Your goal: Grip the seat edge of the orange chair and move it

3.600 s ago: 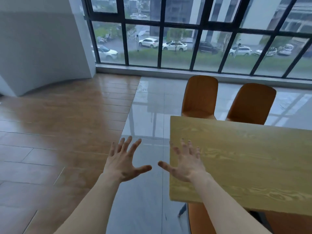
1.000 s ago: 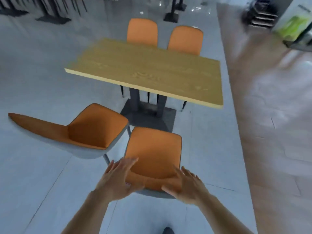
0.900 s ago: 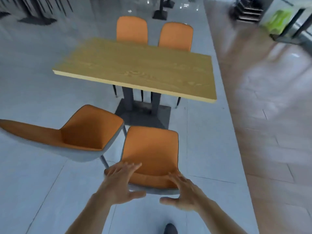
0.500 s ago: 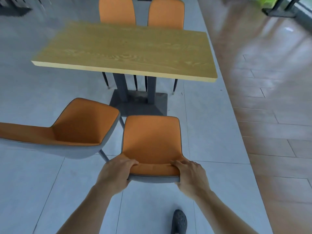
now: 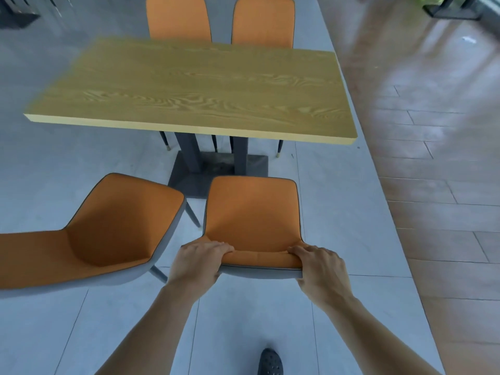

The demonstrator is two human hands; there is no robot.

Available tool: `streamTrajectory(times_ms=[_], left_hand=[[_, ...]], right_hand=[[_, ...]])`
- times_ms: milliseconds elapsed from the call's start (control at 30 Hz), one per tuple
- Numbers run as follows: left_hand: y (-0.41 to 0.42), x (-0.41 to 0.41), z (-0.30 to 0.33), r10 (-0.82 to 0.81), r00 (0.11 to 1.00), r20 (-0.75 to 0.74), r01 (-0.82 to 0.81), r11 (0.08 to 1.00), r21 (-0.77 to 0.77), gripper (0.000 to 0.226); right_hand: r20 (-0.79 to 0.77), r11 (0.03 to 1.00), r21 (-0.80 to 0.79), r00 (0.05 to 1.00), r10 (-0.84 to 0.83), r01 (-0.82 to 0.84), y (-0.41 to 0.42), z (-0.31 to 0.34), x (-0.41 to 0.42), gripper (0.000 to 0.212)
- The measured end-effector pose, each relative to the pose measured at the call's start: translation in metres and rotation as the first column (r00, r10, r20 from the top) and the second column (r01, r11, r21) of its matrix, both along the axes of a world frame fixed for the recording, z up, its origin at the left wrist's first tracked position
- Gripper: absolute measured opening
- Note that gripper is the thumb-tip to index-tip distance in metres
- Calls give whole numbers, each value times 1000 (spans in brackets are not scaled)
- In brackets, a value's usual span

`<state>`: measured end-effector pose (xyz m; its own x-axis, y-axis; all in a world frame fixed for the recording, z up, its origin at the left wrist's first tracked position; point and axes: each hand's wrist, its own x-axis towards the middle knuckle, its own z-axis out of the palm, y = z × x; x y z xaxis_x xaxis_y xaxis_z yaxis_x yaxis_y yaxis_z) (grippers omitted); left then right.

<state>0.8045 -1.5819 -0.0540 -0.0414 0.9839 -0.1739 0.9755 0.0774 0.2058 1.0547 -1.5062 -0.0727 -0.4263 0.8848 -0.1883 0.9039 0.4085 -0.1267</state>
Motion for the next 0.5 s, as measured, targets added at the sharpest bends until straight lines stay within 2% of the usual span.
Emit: streamTrajectory(times_ms=[167, 333, 500], left_hand=[[60, -8, -3, 11, 1000, 0, -11, 1000, 3, 61], [105, -4, -4, 29, 1000, 11, -29, 1000, 0, 61], [124, -1, -3, 12, 1000, 1, -12, 1000, 10, 59]], right_hand=[[-1, 1000, 20, 1000, 0, 1, 57, -2, -7, 52], [-34, 999, 52, 999, -6, 7, 109, -5, -5, 39], [-5, 999, 36, 1000, -2, 2, 130, -4, -2, 40]])
